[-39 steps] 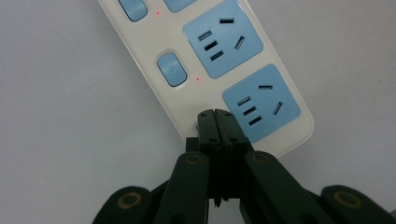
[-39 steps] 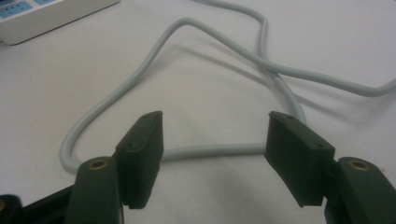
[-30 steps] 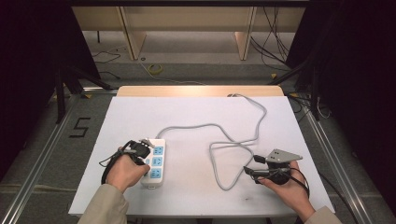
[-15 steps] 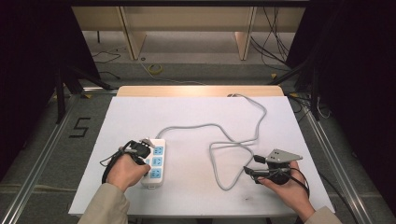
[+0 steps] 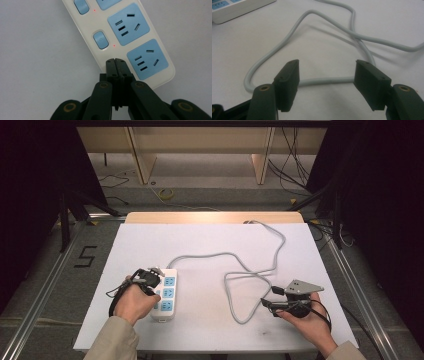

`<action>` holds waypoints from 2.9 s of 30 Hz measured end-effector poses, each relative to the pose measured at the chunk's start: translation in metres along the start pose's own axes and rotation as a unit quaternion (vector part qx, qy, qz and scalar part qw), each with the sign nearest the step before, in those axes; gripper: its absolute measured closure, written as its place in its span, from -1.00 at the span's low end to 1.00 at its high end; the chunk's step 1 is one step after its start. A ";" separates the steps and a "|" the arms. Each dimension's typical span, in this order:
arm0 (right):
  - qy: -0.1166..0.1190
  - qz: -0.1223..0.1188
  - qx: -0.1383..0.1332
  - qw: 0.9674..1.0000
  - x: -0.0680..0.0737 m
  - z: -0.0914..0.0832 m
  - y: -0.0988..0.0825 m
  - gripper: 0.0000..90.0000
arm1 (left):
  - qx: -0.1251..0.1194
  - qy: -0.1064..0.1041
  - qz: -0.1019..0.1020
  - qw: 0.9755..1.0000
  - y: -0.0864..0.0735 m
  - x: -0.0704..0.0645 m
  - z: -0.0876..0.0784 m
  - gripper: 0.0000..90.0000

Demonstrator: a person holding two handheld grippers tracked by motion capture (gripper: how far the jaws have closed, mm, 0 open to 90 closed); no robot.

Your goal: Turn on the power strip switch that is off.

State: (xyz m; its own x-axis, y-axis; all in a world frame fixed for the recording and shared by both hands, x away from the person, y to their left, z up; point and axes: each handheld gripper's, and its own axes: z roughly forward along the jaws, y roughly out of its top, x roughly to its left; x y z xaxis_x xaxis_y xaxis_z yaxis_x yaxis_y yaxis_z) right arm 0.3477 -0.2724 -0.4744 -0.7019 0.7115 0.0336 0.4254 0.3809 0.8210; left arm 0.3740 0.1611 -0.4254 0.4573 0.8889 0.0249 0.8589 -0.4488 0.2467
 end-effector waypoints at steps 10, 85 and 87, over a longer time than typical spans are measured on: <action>0.000 0.000 0.001 1.000 0.000 0.000 0.000 -0.16 | 0.007 -0.008 -0.010 1.000 0.001 0.000 0.005 1.00; 0.001 0.000 0.001 1.000 0.000 0.000 0.000 -0.16 | 0.017 -0.020 -0.017 1.000 0.001 0.003 0.009 1.00; 0.001 0.000 0.000 1.000 0.000 0.000 0.000 -0.16 | 0.013 -0.020 -0.019 1.000 0.001 0.003 0.009 1.00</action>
State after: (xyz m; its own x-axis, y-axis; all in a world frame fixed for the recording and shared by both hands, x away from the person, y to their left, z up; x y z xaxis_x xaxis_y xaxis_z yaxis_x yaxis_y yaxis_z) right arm 0.3475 -0.2720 -0.4746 -0.7028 0.7105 0.0351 0.4262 0.3811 0.8204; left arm 0.3784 0.1623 -0.4338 0.4319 0.9016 -0.0238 0.8818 -0.4166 0.2212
